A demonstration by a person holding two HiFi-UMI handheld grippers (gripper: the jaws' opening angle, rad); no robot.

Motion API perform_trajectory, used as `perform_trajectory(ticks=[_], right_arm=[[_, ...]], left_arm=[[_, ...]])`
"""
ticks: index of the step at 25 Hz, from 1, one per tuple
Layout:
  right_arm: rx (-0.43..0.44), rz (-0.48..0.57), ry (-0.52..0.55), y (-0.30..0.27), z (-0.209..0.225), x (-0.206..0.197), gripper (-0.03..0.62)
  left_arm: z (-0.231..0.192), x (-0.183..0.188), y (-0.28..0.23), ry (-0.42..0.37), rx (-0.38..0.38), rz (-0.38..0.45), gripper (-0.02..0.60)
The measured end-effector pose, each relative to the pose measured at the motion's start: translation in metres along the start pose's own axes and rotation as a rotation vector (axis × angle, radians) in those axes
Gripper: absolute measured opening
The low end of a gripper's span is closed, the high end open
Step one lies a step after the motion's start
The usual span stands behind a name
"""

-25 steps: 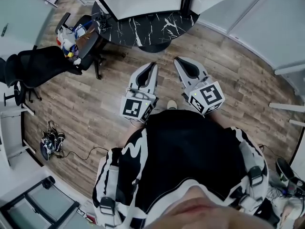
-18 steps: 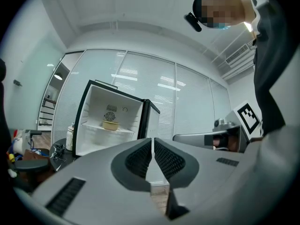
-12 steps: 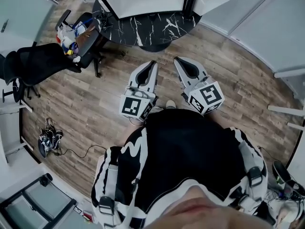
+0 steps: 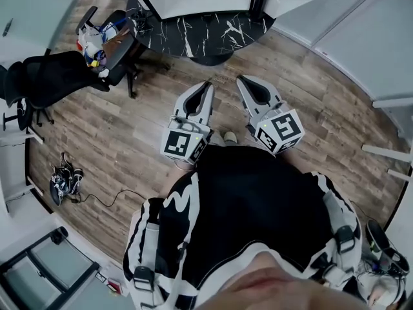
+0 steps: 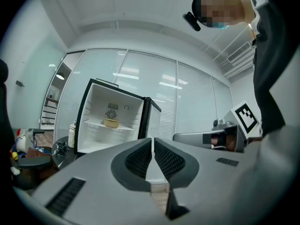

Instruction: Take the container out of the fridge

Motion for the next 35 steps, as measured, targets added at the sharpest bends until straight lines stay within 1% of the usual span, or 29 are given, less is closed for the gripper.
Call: perform_trajectory(ticks=[6,10,14,24,27,31,35], right_arm=[[0.021,-0.006,-0.008,-0.002,-0.004,-0.005,0.012],[0.026,-0.017,-0.005,-0.006,-0.003,-0.008,0.012],[0.017,-0.008,-0.002,-0.009,0.0,-0.005,0.012],[-0.01,0.003,0.004,-0.034,0.018,0.008,0.012],[-0.014,0.0,0.01,-0.045,0.025,0.012,0.012],[-0.022,0.006,0.012,-0.062,0.035,0.02,0.012],[-0.034,0.007,0.016,-0.079,0.046,0.024,0.012]], left_arm=[[-0.003,0.003,0.006,0.007,0.036,-0.012,0.023],[-0.006,-0.006,0.006,-0.015,0.024,0.004,0.023],[-0.01,-0.006,0.001,0.02,0.026,-0.01,0.023],[-0.032,-0.004,-0.031,0.015,-0.004,0.005,0.023],[-0.042,-0.006,-0.041,-0.009,-0.023,0.025,0.023],[-0.057,-0.004,-0.056,0.016,-0.015,0.008,0.023],[-0.073,-0.008,-0.07,0.015,-0.014,0.009,0.023]])
Point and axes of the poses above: the fingertips, and each gripper's own axes: y backward along the fingers, z to its right, x out of its top, the point moved 4 cm from there along y, backward along the fingers, and after that the axes turned 11 degrees about -y, right-handed, at the moved point
